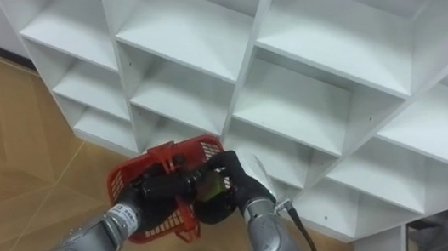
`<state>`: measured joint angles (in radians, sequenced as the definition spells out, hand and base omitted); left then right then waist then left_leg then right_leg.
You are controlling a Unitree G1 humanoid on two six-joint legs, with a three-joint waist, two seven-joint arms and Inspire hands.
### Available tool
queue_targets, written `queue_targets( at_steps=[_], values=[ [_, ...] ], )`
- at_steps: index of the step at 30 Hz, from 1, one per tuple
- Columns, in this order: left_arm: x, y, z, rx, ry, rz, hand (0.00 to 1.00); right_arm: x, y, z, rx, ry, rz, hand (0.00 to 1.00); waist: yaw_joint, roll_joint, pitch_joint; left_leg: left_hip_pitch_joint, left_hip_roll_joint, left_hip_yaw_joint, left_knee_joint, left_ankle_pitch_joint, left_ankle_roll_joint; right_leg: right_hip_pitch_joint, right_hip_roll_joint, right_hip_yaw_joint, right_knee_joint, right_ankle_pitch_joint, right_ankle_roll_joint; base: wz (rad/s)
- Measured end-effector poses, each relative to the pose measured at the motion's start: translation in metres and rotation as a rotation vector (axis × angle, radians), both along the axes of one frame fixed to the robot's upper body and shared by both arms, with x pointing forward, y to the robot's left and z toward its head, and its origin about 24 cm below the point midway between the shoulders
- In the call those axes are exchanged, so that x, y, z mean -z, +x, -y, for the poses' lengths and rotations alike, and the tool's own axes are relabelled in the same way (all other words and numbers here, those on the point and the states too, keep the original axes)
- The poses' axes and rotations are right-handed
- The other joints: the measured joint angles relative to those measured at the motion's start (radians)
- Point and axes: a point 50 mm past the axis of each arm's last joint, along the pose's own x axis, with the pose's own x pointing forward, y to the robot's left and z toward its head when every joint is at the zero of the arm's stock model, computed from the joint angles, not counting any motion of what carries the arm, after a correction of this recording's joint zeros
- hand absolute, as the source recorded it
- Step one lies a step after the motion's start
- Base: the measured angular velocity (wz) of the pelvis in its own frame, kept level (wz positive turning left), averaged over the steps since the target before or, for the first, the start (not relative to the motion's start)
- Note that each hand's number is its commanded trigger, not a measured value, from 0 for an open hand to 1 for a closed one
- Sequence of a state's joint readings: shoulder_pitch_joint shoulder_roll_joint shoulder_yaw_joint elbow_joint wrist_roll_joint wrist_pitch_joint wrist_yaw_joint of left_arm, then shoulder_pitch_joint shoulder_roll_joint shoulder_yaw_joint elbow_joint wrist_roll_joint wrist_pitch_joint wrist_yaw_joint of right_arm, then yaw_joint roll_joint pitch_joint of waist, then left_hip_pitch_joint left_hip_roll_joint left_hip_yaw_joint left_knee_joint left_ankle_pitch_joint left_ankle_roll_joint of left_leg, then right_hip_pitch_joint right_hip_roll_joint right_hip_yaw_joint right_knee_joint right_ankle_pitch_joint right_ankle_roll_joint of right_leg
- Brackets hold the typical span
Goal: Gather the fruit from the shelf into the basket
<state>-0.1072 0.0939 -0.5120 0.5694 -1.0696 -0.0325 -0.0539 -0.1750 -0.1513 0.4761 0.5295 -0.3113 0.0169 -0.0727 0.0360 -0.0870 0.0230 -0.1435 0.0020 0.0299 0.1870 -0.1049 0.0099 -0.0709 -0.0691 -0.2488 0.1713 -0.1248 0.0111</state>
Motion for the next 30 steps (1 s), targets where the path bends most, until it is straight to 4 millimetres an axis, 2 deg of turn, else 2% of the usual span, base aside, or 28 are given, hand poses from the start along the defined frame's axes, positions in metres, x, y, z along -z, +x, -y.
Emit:
queue_targets(
  at_steps=[1, 15, 30],
  values=[
    [0.0, 0.0, 0.0, 0.0, -0.001, -0.001, 1.0, -0.001, 0.001, 0.0, 0.0, 0.002, 0.002, 0.0, 0.0, 0.0, 0.0, 0.0, 0.0, 0.0, 0.0, 0.0, 0.0, 0.0, 0.0, 0.0, 0.0, 0.0, 0.0, 0.0],
    [0.003, -0.004, 0.0, -0.008, -0.018, -0.024, 1.0, -0.013, 0.015, 0.002, 0.059, 0.064, 0.035, 0.0, 0.0, 0.001, -0.0005, 0.018, 0.0, 0.0, -0.006, 0.0, 0.0, 0.016, 0.0, 0.001, -0.001, -0.001, 0.0, 0.0],
    [0.01, -0.012, -0.002, 0.014, -0.011, -0.074, 1.0, -0.013, 0.015, 0.003, 0.084, 0.063, 0.034, 0.0, 0.0, 0.001, -0.0007, 0.017, -0.001, 0.0, -0.006, 0.0, 0.0, 0.016, 0.0, 0.0, -0.002, -0.001, 0.0, 0.0]
  ],
)
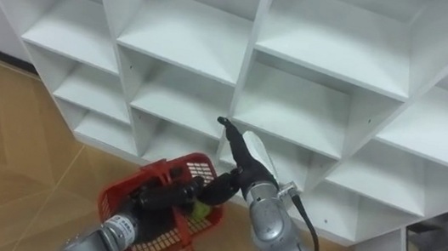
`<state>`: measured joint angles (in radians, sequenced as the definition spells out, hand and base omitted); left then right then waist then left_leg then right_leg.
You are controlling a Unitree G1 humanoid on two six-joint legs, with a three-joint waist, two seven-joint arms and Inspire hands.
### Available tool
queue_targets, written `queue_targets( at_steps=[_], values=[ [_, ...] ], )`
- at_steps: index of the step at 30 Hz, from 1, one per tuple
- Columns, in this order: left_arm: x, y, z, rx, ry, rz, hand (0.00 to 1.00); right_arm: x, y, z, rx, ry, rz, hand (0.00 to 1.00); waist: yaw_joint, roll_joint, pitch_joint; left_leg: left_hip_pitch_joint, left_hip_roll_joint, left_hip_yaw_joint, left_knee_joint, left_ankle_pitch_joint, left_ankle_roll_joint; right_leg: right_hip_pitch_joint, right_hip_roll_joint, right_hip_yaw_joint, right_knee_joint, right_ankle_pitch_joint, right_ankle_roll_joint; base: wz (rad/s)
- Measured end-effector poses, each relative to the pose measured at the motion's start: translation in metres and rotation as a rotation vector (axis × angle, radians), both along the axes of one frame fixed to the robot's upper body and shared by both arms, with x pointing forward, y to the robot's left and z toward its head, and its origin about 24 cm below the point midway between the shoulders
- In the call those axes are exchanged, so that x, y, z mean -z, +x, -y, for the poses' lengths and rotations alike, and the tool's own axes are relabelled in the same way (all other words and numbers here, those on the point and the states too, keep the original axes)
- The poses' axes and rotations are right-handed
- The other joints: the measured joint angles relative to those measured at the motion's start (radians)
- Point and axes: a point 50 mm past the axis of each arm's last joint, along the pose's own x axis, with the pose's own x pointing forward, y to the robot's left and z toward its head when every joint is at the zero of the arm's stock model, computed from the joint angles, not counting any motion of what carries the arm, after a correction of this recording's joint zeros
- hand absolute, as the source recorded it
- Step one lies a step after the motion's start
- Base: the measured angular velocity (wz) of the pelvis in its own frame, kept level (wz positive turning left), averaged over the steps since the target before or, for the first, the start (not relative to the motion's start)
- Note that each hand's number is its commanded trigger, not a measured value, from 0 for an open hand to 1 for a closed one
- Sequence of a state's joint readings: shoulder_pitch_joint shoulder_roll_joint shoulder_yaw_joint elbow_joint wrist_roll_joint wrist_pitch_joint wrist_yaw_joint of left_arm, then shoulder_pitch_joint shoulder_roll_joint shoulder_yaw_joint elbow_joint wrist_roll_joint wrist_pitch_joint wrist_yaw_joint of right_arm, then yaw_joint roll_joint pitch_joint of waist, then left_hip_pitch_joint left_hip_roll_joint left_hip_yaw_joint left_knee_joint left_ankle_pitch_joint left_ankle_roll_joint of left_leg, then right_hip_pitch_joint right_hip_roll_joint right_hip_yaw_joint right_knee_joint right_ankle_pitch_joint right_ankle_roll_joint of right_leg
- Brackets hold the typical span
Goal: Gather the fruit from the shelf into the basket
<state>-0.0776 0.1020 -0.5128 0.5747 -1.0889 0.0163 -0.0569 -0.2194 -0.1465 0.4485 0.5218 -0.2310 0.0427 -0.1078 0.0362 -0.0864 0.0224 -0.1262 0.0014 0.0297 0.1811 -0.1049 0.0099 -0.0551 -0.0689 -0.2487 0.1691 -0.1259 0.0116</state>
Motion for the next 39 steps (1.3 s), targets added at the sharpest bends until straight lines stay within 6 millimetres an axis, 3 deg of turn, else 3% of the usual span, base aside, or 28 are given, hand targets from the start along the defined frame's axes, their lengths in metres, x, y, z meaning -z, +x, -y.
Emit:
queue_targets(
  at_steps=[7, 13, 19, 24, 27, 31, 34, 39],
  values=[
    [0.001, 0.0, -0.005, -0.008, 0.01, -0.002, 1.0, -0.001, 0.001, 0.002, 0.017, -0.004, 0.009, 0.0, -0.002, 0.0, -0.0001, 0.0, 0.0, 0.0, 0.002, 0.0, 0.0, 0.001, 0.0, 0.0, 0.001, 0.0, 0.0, 0.0],
    [0.002, 0.002, -0.016, -0.04, 0.047, 0.003, 1.0, 0.001, 0.0, 0.012, 0.145, 0.126, -0.019, 0.0, -0.003, 0.001, -0.0001, 0.009, 0.0, 0.001, 0.001, 0.0, 0.0, 0.008, 0.0, -0.001, 0.001, 0.0, 0.0, 0.0],
    [0.014, -0.013, -0.046, -0.082, 0.164, -0.034, 1.0, 0.007, -0.014, 0.039, 0.349, 0.254, -0.04, 0.0, -0.012, 0.018, -0.009, 0.018, -0.002, -0.001, -0.004, 0.0, 0.0, 0.015, -0.001, 0.001, -0.002, -0.002, 0.001, 0.0],
    [0.041, -0.047, -0.087, -0.199, 0.275, -0.203, 1.0, 0.028, -0.05, 0.068, 0.571, 0.364, -0.118, 0.0, -0.013, 0.047, -0.0167, 0.074, -0.003, 0.004, -0.015, -0.01, -0.002, 0.061, -0.003, 0.005, 0.0, -0.017, 0.005, -0.04],
    [0.049, -0.065, -0.102, -0.245, 0.318, -0.26, 1.0, 0.036, -0.066, 0.083, 0.661, 0.344, -0.137, 0.0, -0.024, 0.051, -0.0156, 0.085, -0.003, 0.005, -0.017, -0.011, -0.002, 0.068, -0.003, 0.007, 0.002, -0.021, 0.005, 0.0],
    [0.059, -0.083, -0.118, -0.283, 0.386, -0.347, 1.0, 0.042, -0.073, 0.1, 0.75, 0.355, -0.138, 0.0, -0.034, 0.049, -0.0148, 0.093, 0.0, 0.012, -0.017, -0.013, -0.003, 0.075, 0.001, 0.015, -0.001, -0.021, 0.004, -0.04],
    [0.068, -0.099, -0.126, -0.293, 0.452, -0.427, 1.0, 0.059, -0.09, 0.111, 0.823, 0.321, -0.201, 0.0, -0.035, 0.054, -0.0111, 0.12, 0.0, 0.015, -0.017, -0.022, -0.004, 0.102, 0.002, 0.023, -0.005, -0.023, 0.006, -0.07],
    [0.076, -0.126, -0.136, -0.256, 0.577, -0.509, 1.0, 0.097, -0.14, 0.125, 0.978, 0.261, -0.427, 0.0, -0.031, 0.057, -0.0121, 0.135, 0.002, 0.027, -0.017, -0.033, -0.005, 0.108, 0.005, 0.036, -0.016, -0.029, 0.007, -0.06]
  ],
)
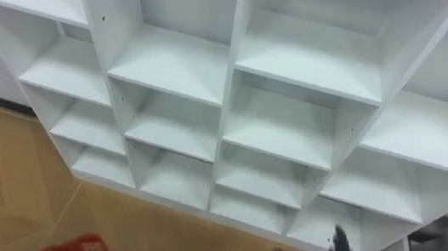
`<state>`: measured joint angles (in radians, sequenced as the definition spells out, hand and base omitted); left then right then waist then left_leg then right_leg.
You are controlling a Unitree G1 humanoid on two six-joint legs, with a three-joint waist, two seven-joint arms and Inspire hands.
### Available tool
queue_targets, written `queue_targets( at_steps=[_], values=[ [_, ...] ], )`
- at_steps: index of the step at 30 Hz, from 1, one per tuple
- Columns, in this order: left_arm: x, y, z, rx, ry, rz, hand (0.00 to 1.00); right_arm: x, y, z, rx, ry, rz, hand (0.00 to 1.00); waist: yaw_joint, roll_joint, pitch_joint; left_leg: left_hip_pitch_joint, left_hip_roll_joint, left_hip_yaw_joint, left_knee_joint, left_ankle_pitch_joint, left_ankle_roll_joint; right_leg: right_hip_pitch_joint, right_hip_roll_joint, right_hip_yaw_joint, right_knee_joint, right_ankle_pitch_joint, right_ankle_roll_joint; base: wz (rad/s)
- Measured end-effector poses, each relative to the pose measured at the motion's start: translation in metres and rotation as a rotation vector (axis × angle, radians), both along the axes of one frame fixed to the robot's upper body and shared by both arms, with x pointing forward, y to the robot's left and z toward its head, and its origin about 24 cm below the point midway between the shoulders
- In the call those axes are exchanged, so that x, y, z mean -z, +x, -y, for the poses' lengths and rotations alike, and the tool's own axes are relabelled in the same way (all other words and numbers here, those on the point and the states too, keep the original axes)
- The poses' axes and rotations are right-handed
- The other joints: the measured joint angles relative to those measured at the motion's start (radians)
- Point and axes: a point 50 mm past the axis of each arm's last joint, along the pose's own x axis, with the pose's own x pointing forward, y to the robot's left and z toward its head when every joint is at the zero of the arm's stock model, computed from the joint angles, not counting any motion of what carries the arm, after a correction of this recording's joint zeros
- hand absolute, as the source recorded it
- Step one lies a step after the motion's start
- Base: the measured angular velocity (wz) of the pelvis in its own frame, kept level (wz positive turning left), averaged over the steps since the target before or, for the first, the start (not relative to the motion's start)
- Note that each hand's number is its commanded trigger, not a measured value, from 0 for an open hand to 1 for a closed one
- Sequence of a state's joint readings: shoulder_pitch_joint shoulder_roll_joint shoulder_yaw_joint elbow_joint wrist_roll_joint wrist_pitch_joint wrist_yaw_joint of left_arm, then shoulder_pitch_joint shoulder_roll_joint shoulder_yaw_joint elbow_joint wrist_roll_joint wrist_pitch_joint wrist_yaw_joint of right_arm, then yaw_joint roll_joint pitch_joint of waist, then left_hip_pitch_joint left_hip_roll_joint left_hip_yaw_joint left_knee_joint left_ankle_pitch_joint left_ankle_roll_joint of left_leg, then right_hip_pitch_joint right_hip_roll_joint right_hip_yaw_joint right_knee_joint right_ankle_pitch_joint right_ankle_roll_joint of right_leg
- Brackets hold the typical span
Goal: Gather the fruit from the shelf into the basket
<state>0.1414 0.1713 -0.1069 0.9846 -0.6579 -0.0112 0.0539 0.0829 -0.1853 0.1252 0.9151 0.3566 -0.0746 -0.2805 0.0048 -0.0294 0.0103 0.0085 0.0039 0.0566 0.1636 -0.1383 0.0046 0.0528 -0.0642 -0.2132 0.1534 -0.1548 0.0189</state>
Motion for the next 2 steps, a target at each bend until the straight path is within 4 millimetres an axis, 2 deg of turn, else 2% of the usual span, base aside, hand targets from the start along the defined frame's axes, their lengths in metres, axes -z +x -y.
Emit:
queue_targets(
  at_steps=[2],
  values=[
    [0.0018, -0.0073, -0.0011, 0.023, 0.023, -0.027, 1.0, 0.0063, -0.0131, 0.0019, 0.036, 0.011, -0.047, 0.0, 0.001, 0.002, -0.0033, 0.006, 0.002, 0.008, -0.001, -0.004, 0.0, 0.003, 0.002, 0.007, 0.001, 0.0, 0.0, -0.09]
  ],
)
